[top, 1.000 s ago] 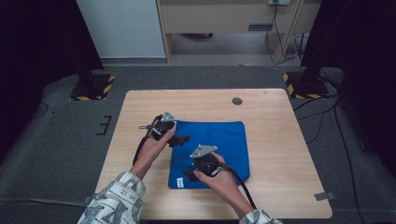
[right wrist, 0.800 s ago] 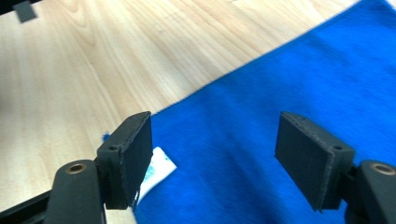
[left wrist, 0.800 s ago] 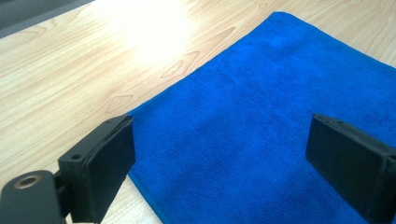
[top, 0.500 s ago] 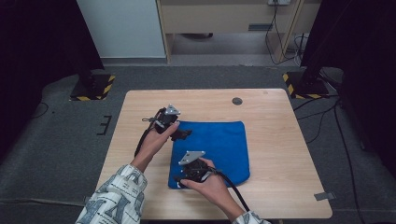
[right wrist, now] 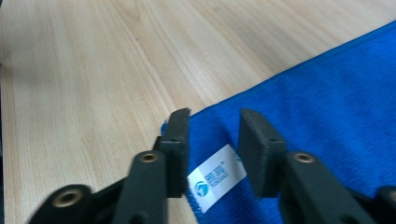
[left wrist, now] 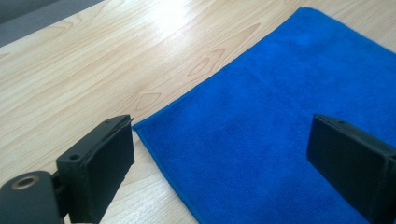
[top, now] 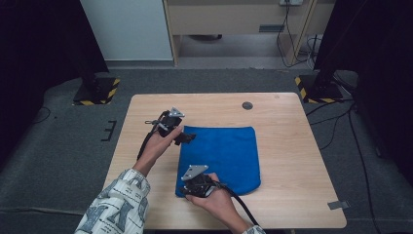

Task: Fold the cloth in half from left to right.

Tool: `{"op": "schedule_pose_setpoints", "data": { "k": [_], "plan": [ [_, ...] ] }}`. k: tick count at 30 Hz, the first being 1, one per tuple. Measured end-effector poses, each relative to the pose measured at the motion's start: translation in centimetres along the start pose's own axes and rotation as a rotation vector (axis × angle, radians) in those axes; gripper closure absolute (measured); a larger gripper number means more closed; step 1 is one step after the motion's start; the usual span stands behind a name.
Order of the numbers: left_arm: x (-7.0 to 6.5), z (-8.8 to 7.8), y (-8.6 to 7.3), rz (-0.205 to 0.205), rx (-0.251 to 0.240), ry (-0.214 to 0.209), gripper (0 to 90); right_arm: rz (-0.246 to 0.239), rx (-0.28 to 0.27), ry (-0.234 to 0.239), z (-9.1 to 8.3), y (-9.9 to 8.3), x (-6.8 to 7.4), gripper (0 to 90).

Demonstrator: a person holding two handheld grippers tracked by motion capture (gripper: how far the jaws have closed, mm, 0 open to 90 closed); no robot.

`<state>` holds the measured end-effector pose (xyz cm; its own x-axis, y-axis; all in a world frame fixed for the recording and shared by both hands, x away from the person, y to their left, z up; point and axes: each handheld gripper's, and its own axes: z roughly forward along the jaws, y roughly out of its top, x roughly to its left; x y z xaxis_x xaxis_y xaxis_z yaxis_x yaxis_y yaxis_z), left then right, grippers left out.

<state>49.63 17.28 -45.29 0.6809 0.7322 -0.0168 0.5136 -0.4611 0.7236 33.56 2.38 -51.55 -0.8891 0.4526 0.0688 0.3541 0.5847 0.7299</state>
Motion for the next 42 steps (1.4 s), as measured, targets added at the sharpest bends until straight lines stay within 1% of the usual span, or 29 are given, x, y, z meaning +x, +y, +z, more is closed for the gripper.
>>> {"op": "schedule_pose_setpoints", "data": {
  "k": [3,6,9,11,13,14,15,16,17,19,21,22,23,25,26,30,33,36,37,40,41,42],
  "plan": [
    [-0.1,-0.1,0.1,0.003,-0.008,0.000,6.9,-0.005,0.008,0.008,0.2,-0.3,0.4,72.7],
    [-0.2,0.0,0.1,0.011,-0.007,-0.004,6.9,-0.007,0.009,0.001,0.3,-0.5,0.6,75.9],
    [-0.1,0.0,0.1,0.009,-0.007,0.001,6.9,-0.005,0.008,0.000,0.3,-0.5,0.6,79.6],
    [0.0,-0.1,0.0,0.002,-0.014,0.002,6.9,-0.003,0.007,0.001,0.3,-0.5,0.7,81.3],
    [0.1,0.0,0.0,-0.001,-0.017,-0.008,6.9,-0.010,0.008,0.005,0.4,-0.5,0.8,81.6],
    [0.1,-0.1,0.0,0.000,-0.014,0.000,6.9,-0.009,0.008,0.006,0.5,-0.5,0.9,81.6],
    [0.1,-0.1,0.0,0.001,-0.013,0.000,6.9,-0.014,0.012,0.001,0.5,-0.6,0.9,80.5],
    [0.2,-0.1,-0.1,0.000,-0.013,0.002,6.9,-0.015,0.012,0.006,0.6,-0.6,0.9,79.0],
    [0.2,0.0,-0.1,-0.003,-0.018,-0.006,7.0,-0.012,0.006,0.007,0.6,-0.5,1.0,76.8],
    [0.3,-0.1,-0.1,-0.004,-0.018,0.004,7.0,-0.004,-0.009,0.012,0.7,-0.4,1.2,73.2],
    [0.4,0.0,-0.1,-0.008,-0.018,0.010,7.3,-0.004,-0.008,0.010,0.9,-0.2,1.4,66.3],
    [0.5,0.1,-0.1,-0.011,-0.020,0.001,7.3,-0.004,-0.004,0.005,1.0,-0.2,1.5,62.7],
    [0.5,0.1,-0.1,-0.010,-0.016,0.007,7.3,-0.004,0.002,0.001,1.3,-0.1,1.7,59.7],
    [0.6,0.2,-0.2,-0.006,-0.013,0.002,7.3,-0.001,0.017,-0.007,1.7,-0.1,1.7,55.9],
    [0.7,0.3,-0.2,-0.004,-0.015,0.002,7.3,-0.003,0.022,-0.007,1.7,-0.2,1.7,56.3],
    [1.0,0.5,-0.3,-0.018,-0.021,0.004,7.3,-0.004,0.026,-0.029,1.8,-0.1,1.6,64.9],
    [1.2,0.9,-0.5,-0.022,-0.012,0.001,7.3,-0.016,0.033,-0.062,1.7,0.0,1.7,73.7],
    [1.4,1.3,-0.6,-0.029,-0.005,0.001,7.6,-0.024,0.042,-0.084,1.7,0.0,1.8,84.1],
    [1.4,1.4,-0.6,-0.030,-0.006,0.003,7.6,-0.022,0.041,-0.090,1.7,0.0,1.8,86.3],
    [1.5,1.7,-0.7,-0.025,-0.009,0.000,8.4,-0.006,0.047,-0.086,1.6,0.1,1.7,88.1],
    [1.6,1.8,-0.7,-0.020,-0.007,0.002,8.5,0.003,0.040,-0.077,1.6,0.0,1.8,88.2],
    [1.7,1.8,-0.8,-0.011,-0.003,0.022,8.6,0.004,0.036,-0.070,1.5,0.0,1.9,88.2]
  ]
}}
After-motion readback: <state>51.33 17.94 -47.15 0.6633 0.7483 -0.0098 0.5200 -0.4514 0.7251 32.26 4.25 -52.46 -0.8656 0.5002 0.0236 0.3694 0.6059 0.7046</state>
